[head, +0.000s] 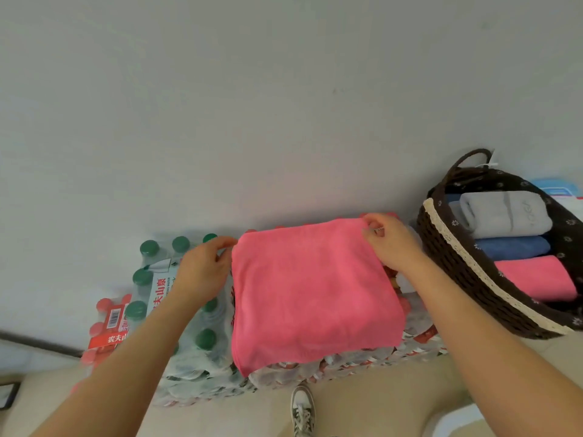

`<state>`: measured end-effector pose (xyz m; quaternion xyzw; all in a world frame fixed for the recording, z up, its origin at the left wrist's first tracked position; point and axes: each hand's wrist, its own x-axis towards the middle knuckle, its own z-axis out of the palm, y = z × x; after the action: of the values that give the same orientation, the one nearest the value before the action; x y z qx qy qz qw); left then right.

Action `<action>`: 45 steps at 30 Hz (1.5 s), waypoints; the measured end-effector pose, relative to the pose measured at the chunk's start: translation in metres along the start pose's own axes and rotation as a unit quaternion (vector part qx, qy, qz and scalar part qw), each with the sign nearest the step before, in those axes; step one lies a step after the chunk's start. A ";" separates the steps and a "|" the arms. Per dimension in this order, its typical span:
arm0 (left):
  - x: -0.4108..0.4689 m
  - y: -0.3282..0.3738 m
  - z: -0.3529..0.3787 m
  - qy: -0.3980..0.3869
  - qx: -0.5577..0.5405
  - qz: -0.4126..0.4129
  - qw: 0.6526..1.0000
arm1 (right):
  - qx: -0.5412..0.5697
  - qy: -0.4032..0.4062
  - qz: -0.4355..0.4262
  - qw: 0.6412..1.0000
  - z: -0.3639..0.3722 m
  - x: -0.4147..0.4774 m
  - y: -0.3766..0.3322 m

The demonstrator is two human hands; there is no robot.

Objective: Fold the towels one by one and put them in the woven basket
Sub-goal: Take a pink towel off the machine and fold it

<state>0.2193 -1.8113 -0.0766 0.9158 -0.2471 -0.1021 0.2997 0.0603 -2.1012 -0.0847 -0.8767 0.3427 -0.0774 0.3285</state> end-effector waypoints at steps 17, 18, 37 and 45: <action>0.074 -0.013 0.014 -0.148 0.086 -0.006 0.985 | -0.094 -0.105 0.011 0.990 0.001 0.076 -0.007; 0.076 -0.013 0.012 -0.141 0.119 0.010 0.983 | -0.099 -0.095 -0.001 0.991 0.000 0.076 -0.008; -0.051 -0.010 -0.005 0.161 -0.029 0.225 0.960 | 0.127 0.179 -0.082 0.972 -0.024 -0.074 0.021; -0.105 -0.036 0.024 0.127 -0.036 0.263 0.956 | 0.057 0.163 -0.124 0.977 -0.001 -0.129 0.057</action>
<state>0.1354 -1.7444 -0.1132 0.8123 -0.4355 0.0884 0.3778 -0.0689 -2.0491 -0.1080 -0.8678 0.2756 -0.2788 0.3053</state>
